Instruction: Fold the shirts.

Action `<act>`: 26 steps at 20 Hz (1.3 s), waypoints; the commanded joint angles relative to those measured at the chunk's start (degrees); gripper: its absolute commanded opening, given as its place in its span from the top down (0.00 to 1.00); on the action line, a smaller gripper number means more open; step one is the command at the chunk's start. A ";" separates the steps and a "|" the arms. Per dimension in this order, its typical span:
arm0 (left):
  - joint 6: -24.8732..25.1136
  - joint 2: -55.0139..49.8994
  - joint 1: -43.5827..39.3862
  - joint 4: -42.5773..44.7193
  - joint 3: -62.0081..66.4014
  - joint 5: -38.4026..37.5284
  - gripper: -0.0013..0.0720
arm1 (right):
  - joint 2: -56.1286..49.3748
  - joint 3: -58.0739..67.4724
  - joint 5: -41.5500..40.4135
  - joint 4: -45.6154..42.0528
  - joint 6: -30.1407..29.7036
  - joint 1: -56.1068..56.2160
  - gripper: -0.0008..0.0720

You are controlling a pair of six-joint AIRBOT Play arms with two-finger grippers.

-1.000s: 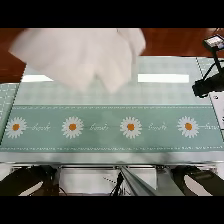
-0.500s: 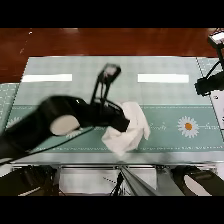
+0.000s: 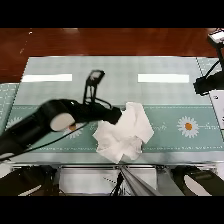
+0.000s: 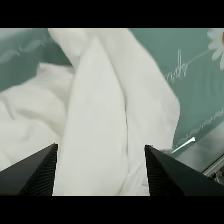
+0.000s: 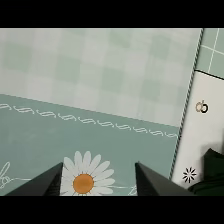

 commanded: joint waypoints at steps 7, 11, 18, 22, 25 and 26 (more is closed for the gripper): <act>21.51 5.90 31.65 -7.65 -1.81 -28.30 0.17 | 0.04 -2.89 1.38 -0.81 -0.74 -3.21 0.26; 29.66 5.66 37.73 -23.82 -17.46 -27.89 0.15 | 0.04 -8.13 -1.14 14.05 -3.41 -13.97 0.26; 41.40 -2.67 37.44 -40.68 -30.99 -21.62 0.15 | 0.04 -10.82 -2.60 29.44 -7.80 -22.60 0.26; 42.86 -9.55 33.77 -42.95 -30.97 -18.58 0.15 | 0.04 -10.82 -1.49 29.31 -7.87 -22.60 0.26; 44.39 -12.70 30.21 -47.17 -30.97 -13.46 0.15 | 0.04 -10.82 -0.46 29.31 -7.87 -22.60 0.26; 44.39 -13.29 29.18 -49.44 -30.86 -11.08 0.16 | 0.04 -10.82 -0.22 29.33 -7.85 -22.60 0.26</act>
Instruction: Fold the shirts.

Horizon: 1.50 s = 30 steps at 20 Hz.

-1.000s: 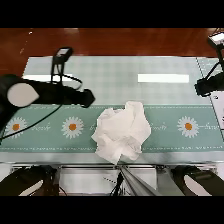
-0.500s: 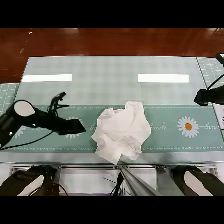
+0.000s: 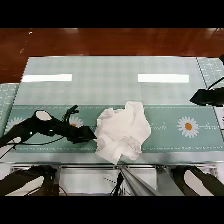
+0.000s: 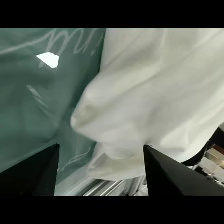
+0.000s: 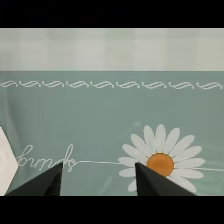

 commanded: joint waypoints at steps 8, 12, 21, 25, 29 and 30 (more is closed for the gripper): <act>1.70 -3.76 -6.25 -11.02 0.22 13.75 0.95 | 0.02 -1.22 2.40 1.11 -0.57 -0.96 0.26; 1.86 -3.76 -6.27 -11.02 0.22 12.72 0.95 | 0.02 -12.33 2.60 14.56 -3.87 -5.31 0.26; 3.43 -3.74 -6.25 -11.04 0.22 10.58 0.95 | 0.02 -33.62 -7.76 28.37 -6.82 4.26 0.25; 3.43 -3.74 -6.25 -11.02 0.22 10.25 0.95 | -0.79 -35.19 -14.73 29.62 -3.26 9.88 0.17; 3.45 -3.74 -6.25 -11.04 0.22 10.16 0.94 | -6.82 -35.19 -17.90 36.13 -3.30 14.45 0.17; 3.45 -3.74 -6.25 -11.02 0.22 10.16 0.95 | -8.50 -35.17 -19.37 37.42 -3.32 16.28 0.18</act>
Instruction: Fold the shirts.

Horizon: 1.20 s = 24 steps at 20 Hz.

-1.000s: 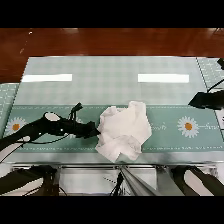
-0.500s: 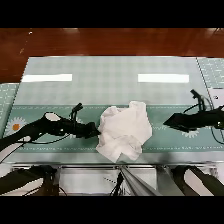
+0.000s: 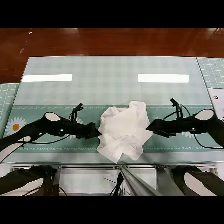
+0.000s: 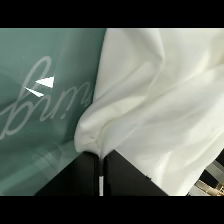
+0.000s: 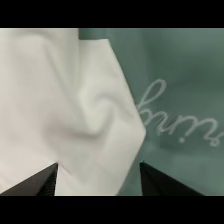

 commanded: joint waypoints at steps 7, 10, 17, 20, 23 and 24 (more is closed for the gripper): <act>1.40 5.49 3.10 0.04 2.58 -0.76 0.95 | 2.08 5.14 4.33 1.16 -0.94 0.81 0.96; 1.44 12.00 6.86 0.42 7.26 -2.54 0.95 | 7.65 10.91 10.78 0.42 -1.31 -3.96 0.96; 1.38 24.81 13.27 0.42 26.86 -4.20 0.95 | 13.90 31.87 16.46 1.33 0.13 -7.76 0.96; 1.42 27.23 13.57 0.46 39.60 -4.11 0.95 | 13.88 43.82 16.31 4.76 1.25 -7.78 0.96; 1.40 27.65 13.66 2.64 53.83 -4.04 0.95 | 13.88 55.84 15.39 4.83 2.91 -7.78 0.96; 1.20 27.65 13.66 4.07 57.90 -4.04 0.95 | 13.88 59.63 15.17 4.85 3.54 -7.78 0.96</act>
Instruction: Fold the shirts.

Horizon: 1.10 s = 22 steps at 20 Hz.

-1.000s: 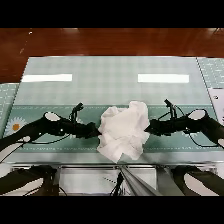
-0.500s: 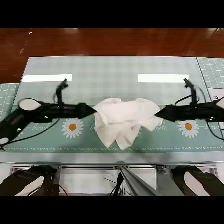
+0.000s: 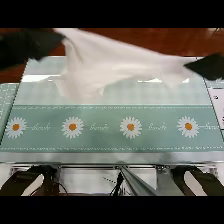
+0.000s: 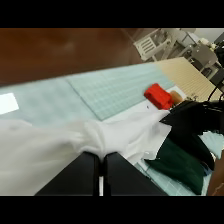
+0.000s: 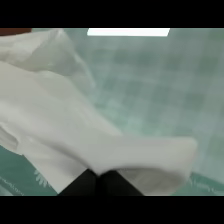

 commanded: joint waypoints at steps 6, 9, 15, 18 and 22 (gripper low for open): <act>-5.62 1.31 0.28 5.38 24.98 -7.76 0.95 | 0.20 23.82 5.90 -1.11 8.46 -0.11 0.96; -15.47 1.03 0.28 15.85 24.41 -21.68 0.95 | 0.13 24.79 17.38 -9.42 10.49 -0.09 0.96; -18.84 -0.09 -0.09 23.04 5.79 -28.35 0.95 | -1.36 16.72 28.06 -17.03 10.91 0.20 0.96; -16.39 -2.32 -1.75 22.97 -6.84 -20.63 0.95 | -1.79 4.17 24.09 -18.51 10.32 0.20 0.96; -12.46 -9.68 -4.13 22.99 -14.91 -8.72 0.95 | -5.51 -7.30 11.21 -22.21 7.98 0.20 0.96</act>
